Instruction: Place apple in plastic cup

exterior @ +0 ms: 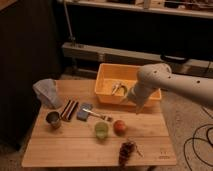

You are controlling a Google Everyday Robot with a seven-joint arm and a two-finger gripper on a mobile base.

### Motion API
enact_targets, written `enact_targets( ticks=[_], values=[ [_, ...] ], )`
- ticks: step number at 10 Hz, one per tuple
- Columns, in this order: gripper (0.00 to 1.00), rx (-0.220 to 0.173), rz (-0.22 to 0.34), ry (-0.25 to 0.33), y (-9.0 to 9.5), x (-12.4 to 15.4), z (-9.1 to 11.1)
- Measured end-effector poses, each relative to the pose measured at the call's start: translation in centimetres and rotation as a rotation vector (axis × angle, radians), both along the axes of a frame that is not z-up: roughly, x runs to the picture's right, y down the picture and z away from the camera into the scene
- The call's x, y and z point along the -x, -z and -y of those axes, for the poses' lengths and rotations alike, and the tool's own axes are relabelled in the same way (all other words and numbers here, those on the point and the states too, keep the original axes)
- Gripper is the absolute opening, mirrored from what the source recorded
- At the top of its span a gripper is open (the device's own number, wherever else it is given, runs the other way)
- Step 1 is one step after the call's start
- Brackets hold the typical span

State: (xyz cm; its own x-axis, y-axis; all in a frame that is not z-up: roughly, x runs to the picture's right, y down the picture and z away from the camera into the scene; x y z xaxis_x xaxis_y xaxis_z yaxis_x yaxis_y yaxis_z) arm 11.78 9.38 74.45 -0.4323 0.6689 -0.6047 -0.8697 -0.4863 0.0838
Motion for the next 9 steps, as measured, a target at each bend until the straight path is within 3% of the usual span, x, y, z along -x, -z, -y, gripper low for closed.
enact_targets(
  ticks=[5,9],
  values=[
    [0.65,0.103,0.007,0.028,-2.5,2.6,-2.9],
    [0.65,0.161,-0.005,0.025,-2.2,2.7,-4.8]
  ],
)
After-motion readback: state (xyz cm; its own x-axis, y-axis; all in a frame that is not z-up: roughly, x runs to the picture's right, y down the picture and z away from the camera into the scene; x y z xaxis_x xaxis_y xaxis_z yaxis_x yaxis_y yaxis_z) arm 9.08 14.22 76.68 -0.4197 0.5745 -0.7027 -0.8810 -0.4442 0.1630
